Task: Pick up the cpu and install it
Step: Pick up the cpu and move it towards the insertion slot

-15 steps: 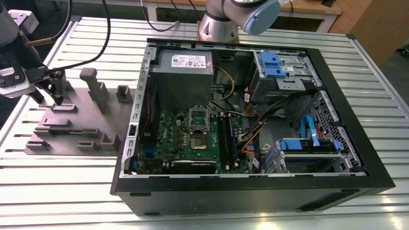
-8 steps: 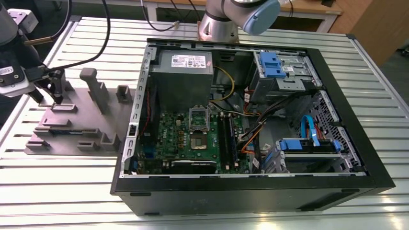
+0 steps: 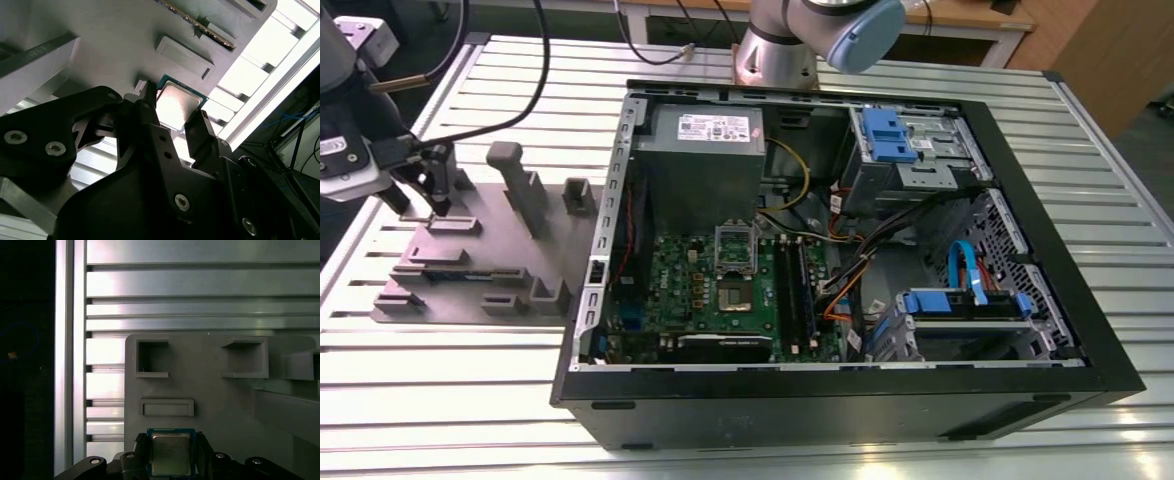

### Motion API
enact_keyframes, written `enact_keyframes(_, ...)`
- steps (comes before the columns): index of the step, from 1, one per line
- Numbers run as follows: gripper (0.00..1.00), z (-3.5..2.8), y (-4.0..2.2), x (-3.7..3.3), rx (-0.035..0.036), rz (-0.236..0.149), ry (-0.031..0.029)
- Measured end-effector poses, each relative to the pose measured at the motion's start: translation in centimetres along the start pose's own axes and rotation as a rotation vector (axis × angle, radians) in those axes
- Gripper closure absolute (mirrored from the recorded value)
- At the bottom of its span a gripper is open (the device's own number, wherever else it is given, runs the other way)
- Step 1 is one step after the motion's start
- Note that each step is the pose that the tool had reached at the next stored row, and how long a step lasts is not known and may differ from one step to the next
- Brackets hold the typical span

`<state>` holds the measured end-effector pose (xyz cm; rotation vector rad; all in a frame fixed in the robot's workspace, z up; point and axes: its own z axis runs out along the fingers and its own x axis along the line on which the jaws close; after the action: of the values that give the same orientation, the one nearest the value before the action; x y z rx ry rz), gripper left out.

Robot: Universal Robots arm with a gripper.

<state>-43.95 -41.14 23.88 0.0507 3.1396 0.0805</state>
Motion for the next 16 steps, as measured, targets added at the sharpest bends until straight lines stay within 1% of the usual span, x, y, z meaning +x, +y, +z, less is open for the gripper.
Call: enact_keyframes(16, 0.53, -0.44, 0.02, 0.00, 0.0001, 0.000, 0.0001)
